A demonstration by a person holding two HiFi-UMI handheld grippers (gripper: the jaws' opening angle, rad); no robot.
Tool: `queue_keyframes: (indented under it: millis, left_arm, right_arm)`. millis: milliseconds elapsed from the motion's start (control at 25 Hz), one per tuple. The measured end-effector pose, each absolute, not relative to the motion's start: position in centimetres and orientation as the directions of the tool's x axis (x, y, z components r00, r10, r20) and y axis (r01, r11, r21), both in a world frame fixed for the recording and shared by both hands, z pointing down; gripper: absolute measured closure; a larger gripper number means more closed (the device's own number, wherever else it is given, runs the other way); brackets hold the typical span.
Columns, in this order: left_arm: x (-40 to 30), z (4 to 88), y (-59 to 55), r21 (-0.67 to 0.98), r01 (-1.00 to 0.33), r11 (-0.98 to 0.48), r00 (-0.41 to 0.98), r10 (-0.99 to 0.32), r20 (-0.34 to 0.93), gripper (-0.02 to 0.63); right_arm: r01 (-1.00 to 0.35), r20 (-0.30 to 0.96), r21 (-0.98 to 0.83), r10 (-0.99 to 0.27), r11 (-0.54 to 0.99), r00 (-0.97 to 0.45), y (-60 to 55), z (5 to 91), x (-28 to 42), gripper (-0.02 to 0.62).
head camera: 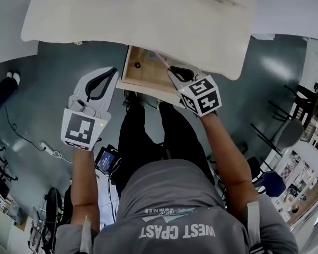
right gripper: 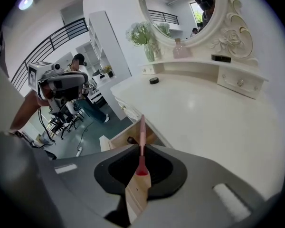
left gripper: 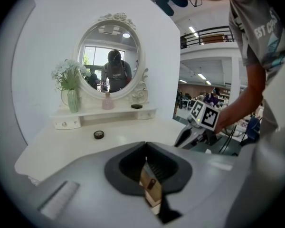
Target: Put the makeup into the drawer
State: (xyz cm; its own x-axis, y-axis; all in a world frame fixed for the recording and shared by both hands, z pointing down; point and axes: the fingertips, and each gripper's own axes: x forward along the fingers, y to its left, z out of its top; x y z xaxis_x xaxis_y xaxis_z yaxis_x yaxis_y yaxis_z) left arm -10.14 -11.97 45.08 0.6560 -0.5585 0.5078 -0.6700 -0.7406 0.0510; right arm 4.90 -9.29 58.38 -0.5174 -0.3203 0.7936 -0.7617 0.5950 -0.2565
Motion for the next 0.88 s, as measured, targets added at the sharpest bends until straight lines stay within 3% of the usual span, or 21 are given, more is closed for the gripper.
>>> queue_keyframes:
  millis: [880]
  left_arm:
    - [-12.1,47.5,-11.5,0.089,-0.693,-0.715,0.638,-0.552,0.536,0.604]
  right_arm:
    - [-0.719,0.889,-0.326,-0.06,0.613,-0.453,-6.9,66.9,3.9,0.549]
